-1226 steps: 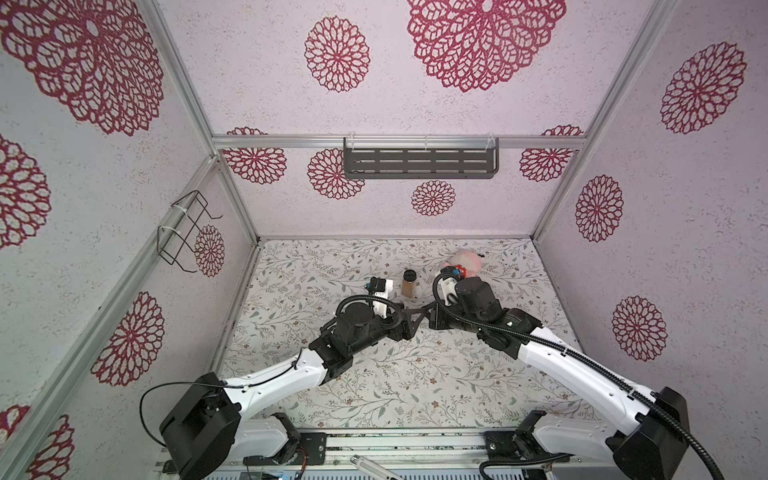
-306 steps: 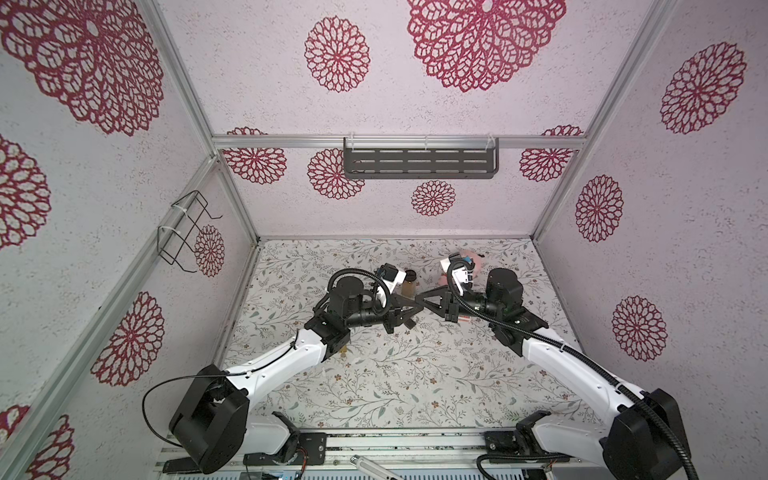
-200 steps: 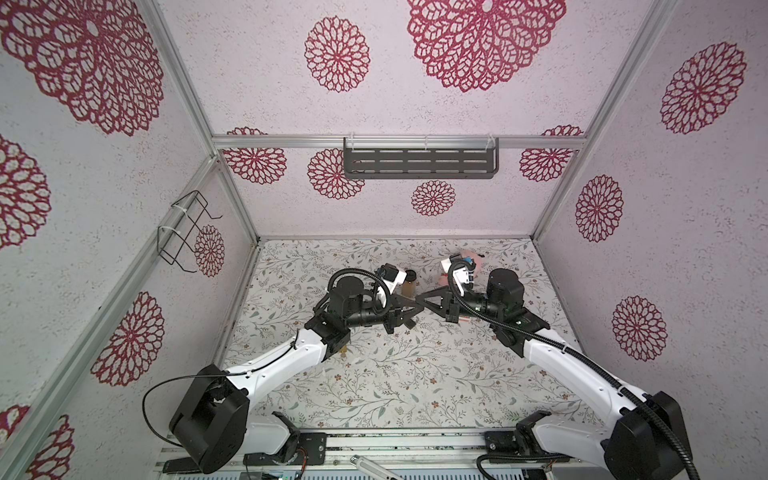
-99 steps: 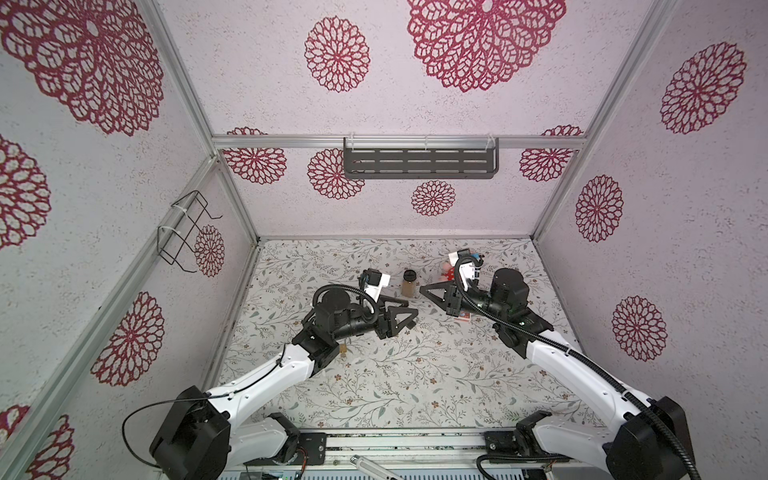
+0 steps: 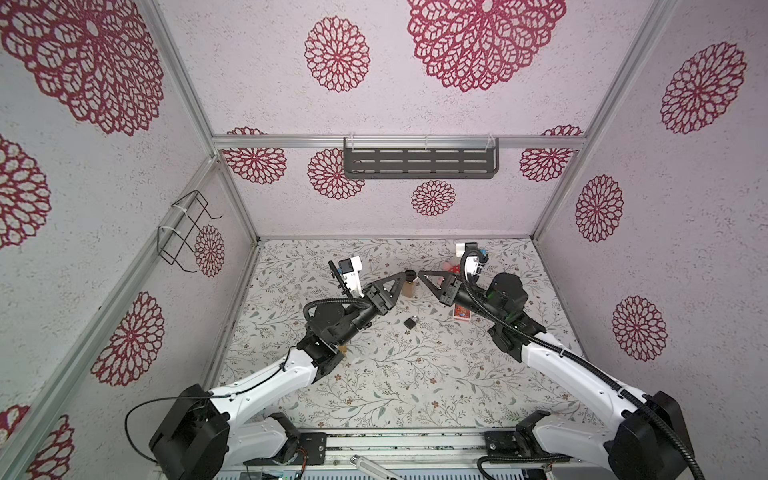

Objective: Unlock with the key
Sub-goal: 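Rotate the left gripper holding the silver key upward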

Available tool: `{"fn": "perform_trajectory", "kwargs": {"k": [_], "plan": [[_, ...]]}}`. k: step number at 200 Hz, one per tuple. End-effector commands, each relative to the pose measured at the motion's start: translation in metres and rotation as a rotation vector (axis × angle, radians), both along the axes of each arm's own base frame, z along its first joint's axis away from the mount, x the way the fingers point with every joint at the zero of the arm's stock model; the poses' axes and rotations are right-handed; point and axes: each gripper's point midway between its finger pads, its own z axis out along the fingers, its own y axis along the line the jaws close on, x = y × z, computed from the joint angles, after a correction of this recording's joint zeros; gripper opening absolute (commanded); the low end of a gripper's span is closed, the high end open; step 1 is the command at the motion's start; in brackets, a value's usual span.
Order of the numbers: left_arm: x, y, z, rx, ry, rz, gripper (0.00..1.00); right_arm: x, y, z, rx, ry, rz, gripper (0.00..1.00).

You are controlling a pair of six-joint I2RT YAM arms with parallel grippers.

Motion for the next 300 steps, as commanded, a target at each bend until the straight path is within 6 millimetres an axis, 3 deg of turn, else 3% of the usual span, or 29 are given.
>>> {"fn": "perform_trajectory", "kwargs": {"k": [1,40,234,300], "plan": [[0.005,0.005,0.031,-0.222,-0.011,0.026,0.4,0.001,-0.001,0.034,0.111,-0.05,-0.054,0.0],[0.008,-0.006,0.025,-0.259,0.004,0.0,0.31,-0.001,0.0,0.041,0.146,-0.052,-0.077,0.0],[0.012,-0.03,0.015,-0.175,0.052,-0.037,0.17,0.001,0.002,0.041,0.168,-0.074,-0.113,0.0],[0.013,-0.029,0.014,-0.149,0.049,-0.022,0.01,0.001,0.004,0.036,0.157,-0.072,-0.107,0.0]]}}
